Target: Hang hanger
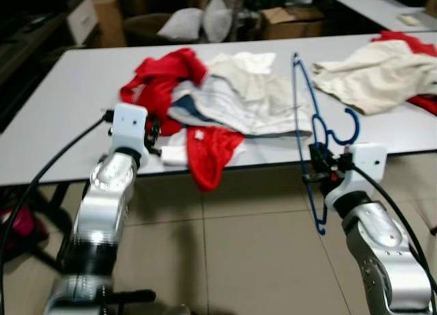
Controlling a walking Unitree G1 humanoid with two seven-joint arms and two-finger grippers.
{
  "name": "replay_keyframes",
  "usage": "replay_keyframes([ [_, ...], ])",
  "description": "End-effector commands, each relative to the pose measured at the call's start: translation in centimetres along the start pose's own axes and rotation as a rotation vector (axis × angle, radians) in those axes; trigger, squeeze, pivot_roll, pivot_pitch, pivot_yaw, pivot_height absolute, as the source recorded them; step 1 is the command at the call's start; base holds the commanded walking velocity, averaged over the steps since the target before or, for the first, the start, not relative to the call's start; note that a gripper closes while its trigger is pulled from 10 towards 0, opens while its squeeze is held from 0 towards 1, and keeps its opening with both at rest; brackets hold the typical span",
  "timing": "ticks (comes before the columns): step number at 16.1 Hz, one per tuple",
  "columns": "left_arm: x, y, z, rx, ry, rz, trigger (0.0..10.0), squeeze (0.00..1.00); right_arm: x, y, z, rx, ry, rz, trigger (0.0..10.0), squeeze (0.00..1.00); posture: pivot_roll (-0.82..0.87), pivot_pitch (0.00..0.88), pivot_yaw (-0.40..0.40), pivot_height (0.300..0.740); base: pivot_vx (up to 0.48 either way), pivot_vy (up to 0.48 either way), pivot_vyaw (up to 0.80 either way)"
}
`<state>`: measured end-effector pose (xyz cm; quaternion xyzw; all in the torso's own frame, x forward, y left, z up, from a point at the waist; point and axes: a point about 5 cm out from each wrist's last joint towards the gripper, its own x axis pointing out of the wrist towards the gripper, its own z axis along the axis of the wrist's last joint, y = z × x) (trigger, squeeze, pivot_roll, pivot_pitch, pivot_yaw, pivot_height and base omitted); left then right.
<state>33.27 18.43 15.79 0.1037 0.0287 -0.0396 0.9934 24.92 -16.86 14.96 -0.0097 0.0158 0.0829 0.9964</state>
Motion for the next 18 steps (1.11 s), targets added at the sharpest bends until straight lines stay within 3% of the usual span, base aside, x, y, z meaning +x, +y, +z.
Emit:
replay_keyframes([
  [1,0.7,0.2,0.2,0.033,-0.002,0.003,10.0,1.0,0.0,0.0,0.7,-0.004,-0.036,0.01,10.0,0.0,-0.02,0.0,0.055,0.74,0.0,0.0,0.0],
  [4,1.8,1.8,-0.2,0.14,0.029,0.078,10.0,1.0,-0.3,-0.1,0.7,-0.002,-0.038,0.003,10.0,0.0,-0.04,0.0,0.058,0.74,0.0,0.0,0.0],
  [5,2.6,1.6,-0.9,0.133,0.04,0.024,10.0,1.0,-0.3,-0.1,0.7,-0.004,-0.038,0.005,10.0,0.0,-0.04,0.0,0.053,0.74,0.0,0.0,0.0],
  [6,2.8,1.3,-1.1,0.114,0.047,-0.008,10.0,0.56,-0.3,-0.1,0.7,-0.004,-0.038,0.007,10.0,0.0,-0.04,0.0,0.05,0.74,0.0,0.0,0.0],
  [7,3.1,1.1,-1.4,0.097,0.063,-0.011,10.0,0.0,-0.2,0.0,0.8,-0.009,-0.038,0.017,10.0,0.0,-0.04,0.0,0.049,0.74,0.0,0.0,0.0],
  [9,3.2,0.7,-1.2,0.009,0.04,-0.029,10.0,0.0,-0.2,0.1,0.9,-0.021,-0.037,0.026,10.0,0.0,-0.04,0.0,0.05,0.74,0.0,0.0,0.0],
  [10,2.4,-0.1,-1.1,-0.049,-0.009,-0.047,10.0,0.0,-0.6,-0.1,0.6,-0.024,-0.028,0.012,10.0,0.0,-0.05,0.0,0.056,0.74,0.0,0.0,0.0],
  [11,2.1,-0.3,-1.1,-0.049,-0.025,-0.051,10.0,0.0,-0.8,-0.2,0.6,-0.02,-0.025,0.006,10.0,0.0,-0.05,0.0,0.056,0.74,0.0,0.0,0.0],
  [13,0.6,-1.3,-1.1,-0.098,-0.074,-0.071,10.0,0.0,-1.1,-0.3,0.4,-0.004,-0.019,-0.014,10.0,0.0,-0.05,0.0,0.052,0.74,0.0,0.0,0.0],
  [15,-2.4,-2.4,-0.6,-0.164,-0.133,-0.069,10.0,0.0,-1.4,-0.1,0.0,-0.008,-0.01,-0.008,10.0,0.0,-0.03,0.0,0.051,0.74,0.0,0.0,0.0],
  [18,-3.8,-2.2,-0.5,-0.126,-0.147,-0.024,10.0,0.0,-1.0,0.1,-0.1,0.018,-0.018,-0.018,10.0,0.0,-0.01,0.0,0.038,0.74,0.21,0.0,0.0],
])
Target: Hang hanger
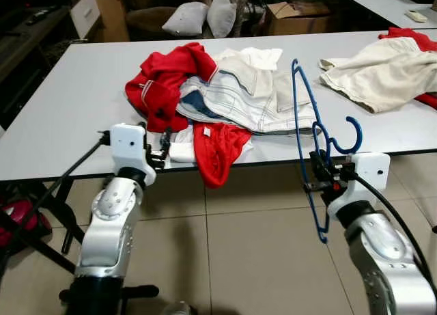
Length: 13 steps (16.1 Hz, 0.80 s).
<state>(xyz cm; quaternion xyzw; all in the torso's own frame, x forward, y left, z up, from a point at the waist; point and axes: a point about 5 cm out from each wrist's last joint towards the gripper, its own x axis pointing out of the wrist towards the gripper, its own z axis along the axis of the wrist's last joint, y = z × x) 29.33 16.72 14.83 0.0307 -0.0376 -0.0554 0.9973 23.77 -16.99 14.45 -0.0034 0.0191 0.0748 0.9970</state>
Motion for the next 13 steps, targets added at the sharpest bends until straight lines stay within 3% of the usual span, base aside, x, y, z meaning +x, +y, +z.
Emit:
replay_keyframes([
  [1,0.03,-0.07,0.5,0.02,-0.009,-0.006,10.0,0.0,0.3,0.16,0.52,0.011,-0.031,0.003,10.0,0.0,-0.01,0.0,0.037,0.74,0.352,0.0,0.0],
  [7,0.1,0.19,0.97,0.042,0.011,0.01,10.0,0.0,0.41,-0.53,0.63,0.03,-0.045,-0.029,10.0,0.0,0.0,0.0,0.053,0.74,0.363,0.0,0.0],
  [9,0.2,0.05,0.99,0.039,0.015,0.007,10.0,0.0,0.44,-0.58,0.46,0.017,-0.035,-0.033,10.0,0.0,0.0,0.0,0.053,0.74,0.364,0.0,-0.55],
  [13,0.1,0.46,0.96,0.035,0.018,0.041,10.0,0.0,0.5,-0.11,0.5,-0.03,-0.037,0.016,10.0,0.0,0.0,0.0,0.046,0.74,0.364,0.0,0.0],
])
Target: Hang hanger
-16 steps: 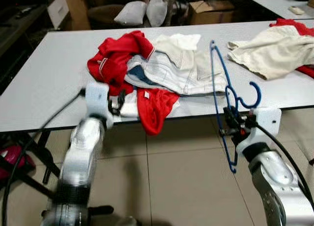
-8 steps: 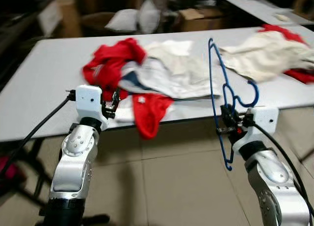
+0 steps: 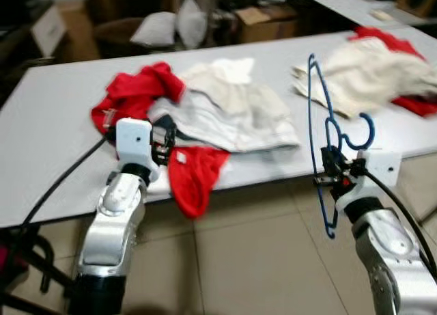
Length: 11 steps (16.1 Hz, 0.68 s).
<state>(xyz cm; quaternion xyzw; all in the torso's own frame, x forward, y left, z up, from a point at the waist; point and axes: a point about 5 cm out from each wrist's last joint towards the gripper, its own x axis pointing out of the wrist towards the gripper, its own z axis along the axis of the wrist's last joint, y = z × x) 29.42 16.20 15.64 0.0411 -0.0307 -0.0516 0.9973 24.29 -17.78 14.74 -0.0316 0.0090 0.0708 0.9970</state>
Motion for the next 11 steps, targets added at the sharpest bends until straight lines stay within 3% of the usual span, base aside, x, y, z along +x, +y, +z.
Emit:
replay_keyframes([
  [1,-0.1,1.2,0.3,0.011,-0.01,0.051,10.0,0.0,0.2,1.1,0.3,-0.025,-0.02,0.061,10.0,0.0,0.0,0.0,0.042,0.74,0.364,0.0,0.8],
  [2,0.0,1.3,0.4,0.012,-0.018,0.055,10.0,0.0,0.2,1.1,0.3,-0.022,-0.023,0.061,10.0,0.0,0.0,0.0,0.041,0.74,0.36,0.0,0.8],
  [6,-0.2,1.5,1.6,-0.027,-0.114,0.085,10.0,0.0,0.0,0.7,0.5,0.025,-0.044,0.042,10.0,0.0,-0.01,0.0,0.038,0.74,0.368,0.0,0.0],
  [9,-0.2,1.9,1.5,-0.019,-0.109,0.083,10.0,0.0,-0.1,0.9,0.5,0.017,-0.045,0.058,10.0,0.0,-0.02,0.0,0.038,0.74,0.0,0.0,0.0],
  [10,-0.4,2.6,1.1,0.002,-0.091,0.093,10.0,1.0,-0.1,1.0,0.5,0.015,-0.047,0.066,10.0,0.0,-0.02,0.0,0.04,0.74,0.0,0.0,0.0],
  [11,-0.6,4.1,0.2,0.067,-0.029,0.083,10.0,1.0,-0.2,1.0,0.6,0.014,-0.049,0.076,10.0,0.0,-0.02,0.0,0.038,0.74,0.0,0.0,0.0],
])
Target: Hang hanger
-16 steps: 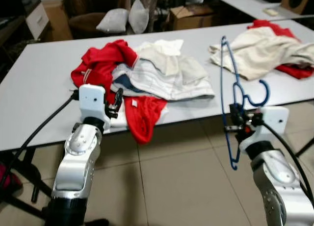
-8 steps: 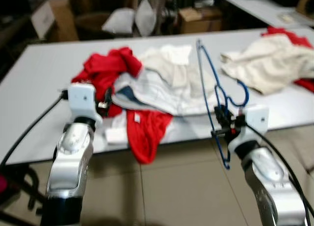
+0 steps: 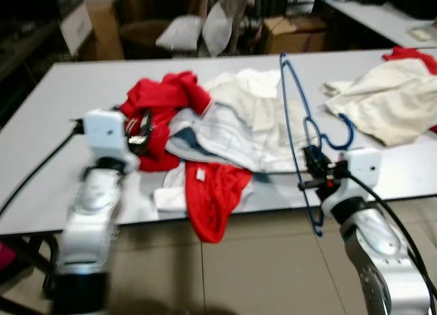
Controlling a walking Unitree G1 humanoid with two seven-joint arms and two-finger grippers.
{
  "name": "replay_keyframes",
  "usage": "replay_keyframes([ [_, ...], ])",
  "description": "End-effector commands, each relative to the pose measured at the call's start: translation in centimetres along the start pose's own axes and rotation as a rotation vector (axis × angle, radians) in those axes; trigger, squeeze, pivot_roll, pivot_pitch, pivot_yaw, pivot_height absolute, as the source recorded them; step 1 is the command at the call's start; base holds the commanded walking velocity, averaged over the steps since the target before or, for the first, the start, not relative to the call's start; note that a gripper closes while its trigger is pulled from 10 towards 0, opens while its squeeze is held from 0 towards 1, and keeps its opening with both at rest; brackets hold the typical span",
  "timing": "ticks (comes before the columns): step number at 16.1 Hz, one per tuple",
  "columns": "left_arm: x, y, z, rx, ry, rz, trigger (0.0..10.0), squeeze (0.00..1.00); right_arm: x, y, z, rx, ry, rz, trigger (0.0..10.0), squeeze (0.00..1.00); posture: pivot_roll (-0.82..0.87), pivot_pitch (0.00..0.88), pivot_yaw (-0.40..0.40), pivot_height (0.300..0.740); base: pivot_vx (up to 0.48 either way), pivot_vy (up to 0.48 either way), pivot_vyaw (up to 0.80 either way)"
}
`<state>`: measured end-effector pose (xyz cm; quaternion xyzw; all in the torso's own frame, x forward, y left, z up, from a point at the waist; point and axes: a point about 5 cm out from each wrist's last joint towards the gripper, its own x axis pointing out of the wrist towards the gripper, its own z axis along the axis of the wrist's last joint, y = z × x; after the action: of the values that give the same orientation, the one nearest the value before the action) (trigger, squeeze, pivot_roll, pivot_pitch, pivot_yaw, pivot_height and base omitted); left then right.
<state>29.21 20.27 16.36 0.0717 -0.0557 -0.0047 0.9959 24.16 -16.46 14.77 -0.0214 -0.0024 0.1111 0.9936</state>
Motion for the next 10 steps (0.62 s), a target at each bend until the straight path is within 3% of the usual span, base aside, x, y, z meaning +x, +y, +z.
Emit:
replay_keyframes([
  [1,-0.1,0.2,-0.6,0.033,0.034,-0.023,10.0,1.0,-0.2,-0.3,0.5,-0.005,-0.022,-0.004,10.0,0.0,-0.02,0.0,0.038,0.74,0.0,0.0,0.0],
  [3,0.0,0.9,-2.2,0.168,0.144,-0.058,10.0,1.0,-0.1,-0.4,0.5,-0.004,-0.024,0.0,10.0,0.0,-0.01,0.0,0.035,0.74,0.0,0.0,0.0],
  [4,0.2,1.1,-2.6,0.195,0.159,-0.06,10.0,0.7,0.0,-0.3,0.5,-0.005,-0.024,0.001,10.0,0.0,-0.01,0.0,0.035,0.74,0.0,0.0,0.0],
  [5,0.3,1.2,-2.9,0.192,0.175,-0.069,10.0,0.7,0.1,-0.3,0.5,-0.006,-0.025,0.003,10.0,0.0,-0.01,0.0,0.036,0.74,0.0,0.0,0.0],
  [6,0.6,0.9,-3.6,0.202,0.206,-0.133,10.0,0.0,0.2,-0.3,0.6,-0.014,-0.028,0.01,10.0,0.0,-0.01,0.0,0.04,0.74,0.0,0.0,0.0],
  [10,1.4,0.6,-5.5,0.295,0.299,-0.17,10.0,0.0,0.2,-0.2,0.7,-0.018,-0.034,0.009,10.0,0.0,-0.02,0.0,0.048,0.74,0.0,0.0,0.0],
])
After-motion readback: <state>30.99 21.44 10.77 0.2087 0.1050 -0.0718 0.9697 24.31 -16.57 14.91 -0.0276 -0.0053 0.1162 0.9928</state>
